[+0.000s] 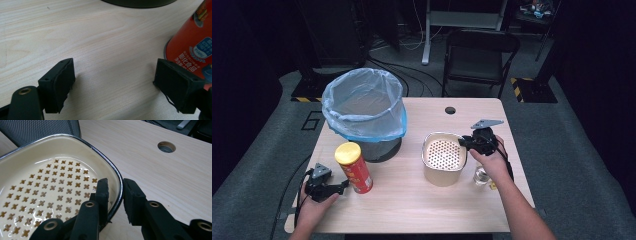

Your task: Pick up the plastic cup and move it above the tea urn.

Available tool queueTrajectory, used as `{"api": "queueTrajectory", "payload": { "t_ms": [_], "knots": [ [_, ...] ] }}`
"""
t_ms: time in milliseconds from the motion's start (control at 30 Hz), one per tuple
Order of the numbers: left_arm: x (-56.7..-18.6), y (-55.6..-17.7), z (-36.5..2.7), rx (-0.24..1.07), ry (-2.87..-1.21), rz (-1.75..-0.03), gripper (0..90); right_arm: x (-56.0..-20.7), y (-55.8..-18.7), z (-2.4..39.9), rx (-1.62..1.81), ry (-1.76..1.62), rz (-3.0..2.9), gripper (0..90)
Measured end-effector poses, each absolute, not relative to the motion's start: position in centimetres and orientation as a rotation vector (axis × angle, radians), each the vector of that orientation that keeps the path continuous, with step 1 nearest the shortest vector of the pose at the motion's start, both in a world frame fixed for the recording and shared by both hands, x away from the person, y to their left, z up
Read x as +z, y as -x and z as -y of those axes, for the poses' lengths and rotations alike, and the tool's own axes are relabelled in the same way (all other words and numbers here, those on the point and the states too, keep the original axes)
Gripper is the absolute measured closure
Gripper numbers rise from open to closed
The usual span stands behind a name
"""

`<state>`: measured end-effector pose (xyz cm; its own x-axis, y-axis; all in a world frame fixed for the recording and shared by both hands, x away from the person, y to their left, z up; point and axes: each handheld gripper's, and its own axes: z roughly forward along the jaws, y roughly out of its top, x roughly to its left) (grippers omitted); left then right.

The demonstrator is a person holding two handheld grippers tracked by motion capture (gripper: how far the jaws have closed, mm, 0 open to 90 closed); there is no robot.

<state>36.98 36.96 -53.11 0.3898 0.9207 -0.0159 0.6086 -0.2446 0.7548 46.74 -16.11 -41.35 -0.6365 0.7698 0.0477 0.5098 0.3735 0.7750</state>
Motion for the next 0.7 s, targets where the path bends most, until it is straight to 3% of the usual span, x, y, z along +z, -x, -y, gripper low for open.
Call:
{"api": "queueTrajectory", "payload": {
  "t_ms": [700],
  "knots": [
    [-53.1, -37.0, -37.0, 0.578, -1.961, -1.309, 16.7, -41.2, -43.6, 16.4, 1.080, -1.120, -2.329, 77.4]
  ]
}}
